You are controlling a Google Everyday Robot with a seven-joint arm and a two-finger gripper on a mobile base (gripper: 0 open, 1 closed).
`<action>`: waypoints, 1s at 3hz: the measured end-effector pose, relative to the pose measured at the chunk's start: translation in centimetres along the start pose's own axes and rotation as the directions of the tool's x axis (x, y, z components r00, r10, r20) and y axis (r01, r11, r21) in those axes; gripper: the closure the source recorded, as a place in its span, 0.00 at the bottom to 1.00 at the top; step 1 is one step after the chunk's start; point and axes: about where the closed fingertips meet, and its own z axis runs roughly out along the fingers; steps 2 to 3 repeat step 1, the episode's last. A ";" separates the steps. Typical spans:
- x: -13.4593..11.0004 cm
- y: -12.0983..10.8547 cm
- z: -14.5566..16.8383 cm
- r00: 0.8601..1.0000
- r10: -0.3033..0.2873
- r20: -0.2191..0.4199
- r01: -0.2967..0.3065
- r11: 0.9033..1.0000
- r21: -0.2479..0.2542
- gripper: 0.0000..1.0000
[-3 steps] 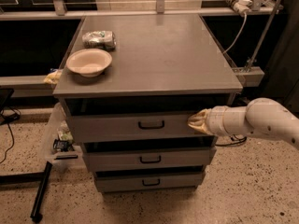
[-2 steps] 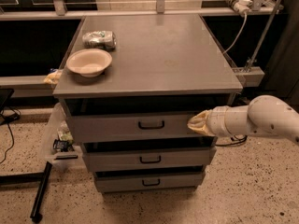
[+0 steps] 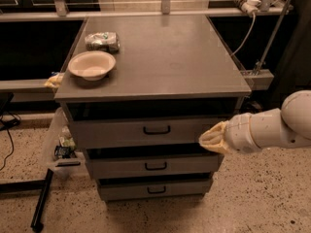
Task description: Close top drawer
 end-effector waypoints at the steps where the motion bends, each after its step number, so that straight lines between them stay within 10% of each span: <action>1: -0.3 0.3 -0.2 1.000 -0.009 -0.003 0.009 1.000 -0.011 0.81; 3: -0.3 0.3 -0.2 1.000 -0.009 -0.003 0.009 1.000 -0.011 0.81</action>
Offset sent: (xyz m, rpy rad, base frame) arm 0.0000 0.0000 0.0000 0.0000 0.0000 0.0000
